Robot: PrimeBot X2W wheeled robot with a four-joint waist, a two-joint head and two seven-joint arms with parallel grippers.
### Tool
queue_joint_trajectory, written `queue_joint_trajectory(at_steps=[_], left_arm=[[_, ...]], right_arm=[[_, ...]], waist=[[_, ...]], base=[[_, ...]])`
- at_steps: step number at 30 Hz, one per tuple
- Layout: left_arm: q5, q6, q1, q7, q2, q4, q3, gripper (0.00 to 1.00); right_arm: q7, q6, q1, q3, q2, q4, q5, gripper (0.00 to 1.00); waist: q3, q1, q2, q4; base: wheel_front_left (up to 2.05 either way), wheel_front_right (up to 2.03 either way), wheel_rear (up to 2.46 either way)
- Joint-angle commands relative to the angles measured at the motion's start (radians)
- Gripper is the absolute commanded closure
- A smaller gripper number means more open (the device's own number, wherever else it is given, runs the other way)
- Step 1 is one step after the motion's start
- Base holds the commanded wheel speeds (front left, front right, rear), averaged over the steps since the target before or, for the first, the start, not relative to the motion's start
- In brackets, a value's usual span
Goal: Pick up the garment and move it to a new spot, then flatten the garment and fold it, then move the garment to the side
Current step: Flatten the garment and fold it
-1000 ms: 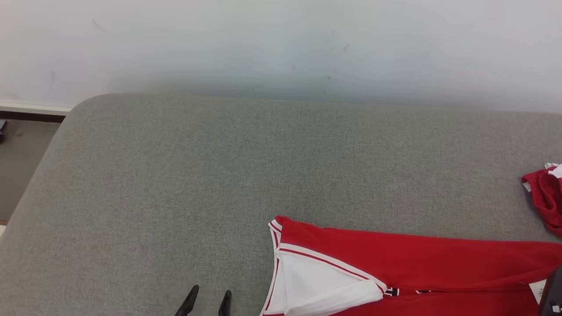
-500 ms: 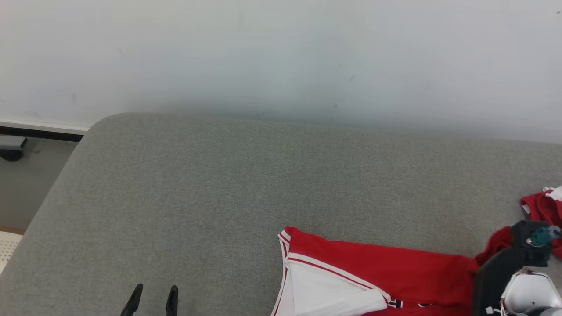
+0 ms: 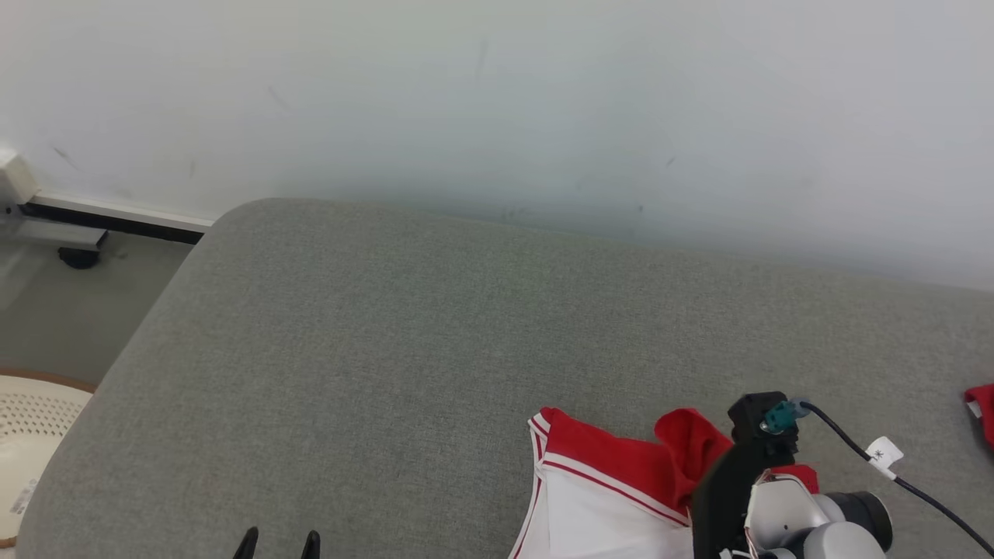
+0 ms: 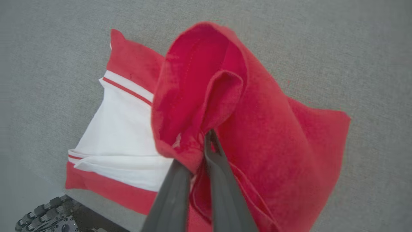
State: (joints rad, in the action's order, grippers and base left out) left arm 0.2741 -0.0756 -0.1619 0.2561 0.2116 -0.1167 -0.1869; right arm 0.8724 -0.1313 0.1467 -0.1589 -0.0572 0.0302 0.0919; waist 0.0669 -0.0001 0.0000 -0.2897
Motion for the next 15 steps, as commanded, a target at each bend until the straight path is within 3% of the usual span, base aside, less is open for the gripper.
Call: queue_joint_trajectory(at_steps=[1,15], left_arm=[[0.009,0.001,0.002,-0.001,-0.003,0.002,-0.004,0.0],[0.01,-0.001,0.018,-0.002,-0.006,0.01,-0.027,0.0]], right_arm=[[-0.012,0.001,0.014,-0.008,0.003,0.013,0.011,1.0],[-0.11,0.001,0.102,-0.173,0.007,0.197,0.147,1.0]], waist=[[-0.003,0.0001,0.0,-0.013],[-0.018,0.0001,0.0,-0.048]], base=[[0.0,0.0,0.0],[0.0,0.0,0.0]])
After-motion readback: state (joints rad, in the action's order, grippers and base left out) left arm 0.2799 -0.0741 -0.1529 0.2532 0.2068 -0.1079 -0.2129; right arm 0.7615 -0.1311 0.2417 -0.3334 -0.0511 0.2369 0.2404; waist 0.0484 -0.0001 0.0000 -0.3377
